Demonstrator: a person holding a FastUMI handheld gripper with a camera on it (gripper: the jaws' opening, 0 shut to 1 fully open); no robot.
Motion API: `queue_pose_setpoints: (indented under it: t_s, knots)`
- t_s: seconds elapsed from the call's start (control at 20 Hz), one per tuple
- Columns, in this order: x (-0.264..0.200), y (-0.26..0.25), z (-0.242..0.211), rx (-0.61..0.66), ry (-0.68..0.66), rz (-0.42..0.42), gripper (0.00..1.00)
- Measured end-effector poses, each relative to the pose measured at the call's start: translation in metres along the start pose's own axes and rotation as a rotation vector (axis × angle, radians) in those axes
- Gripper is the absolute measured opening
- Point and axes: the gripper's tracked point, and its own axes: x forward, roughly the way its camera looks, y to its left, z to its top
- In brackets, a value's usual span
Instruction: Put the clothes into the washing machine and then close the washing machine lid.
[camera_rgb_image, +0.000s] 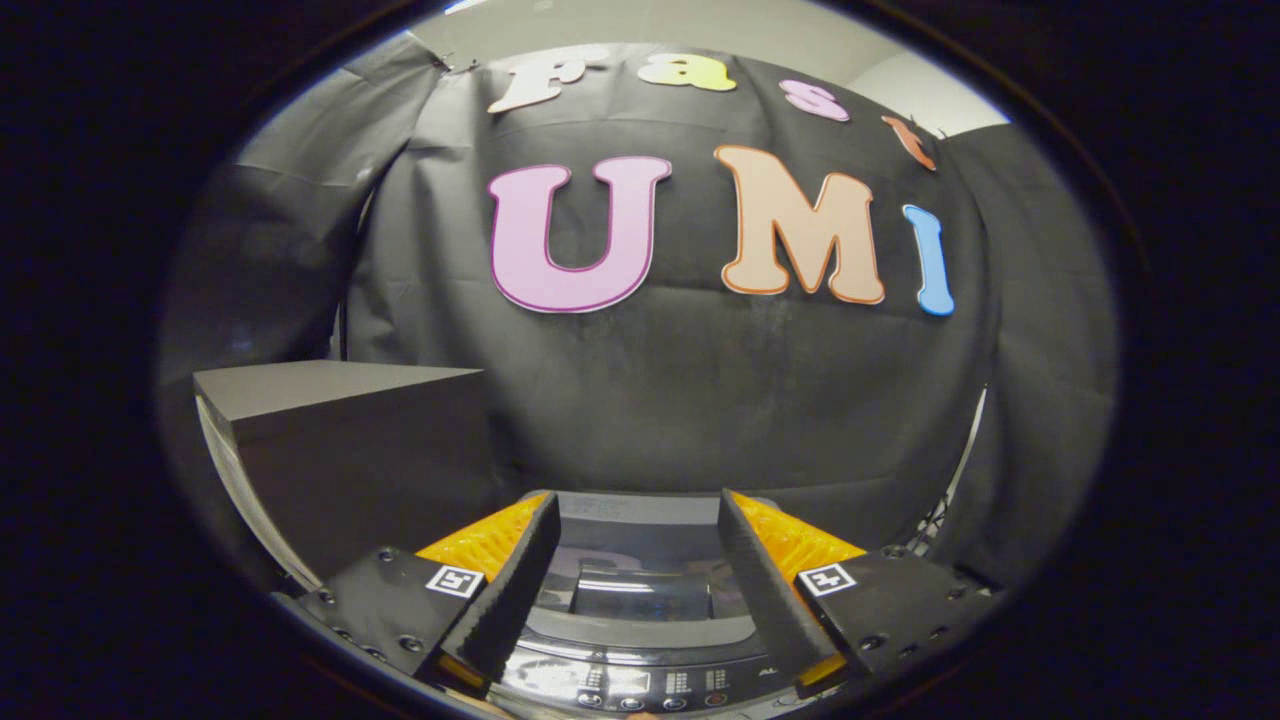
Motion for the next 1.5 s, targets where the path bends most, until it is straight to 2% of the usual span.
queue_pose_setpoints:
  t_s: [0.65, 1.5]
  knots:
    - [-0.003, -0.002, -0.004, 0.110, -0.096, -0.007, 0.98]
    - [-0.022, -0.012, -0.027, 0.064, -0.064, -0.004, 0.98]
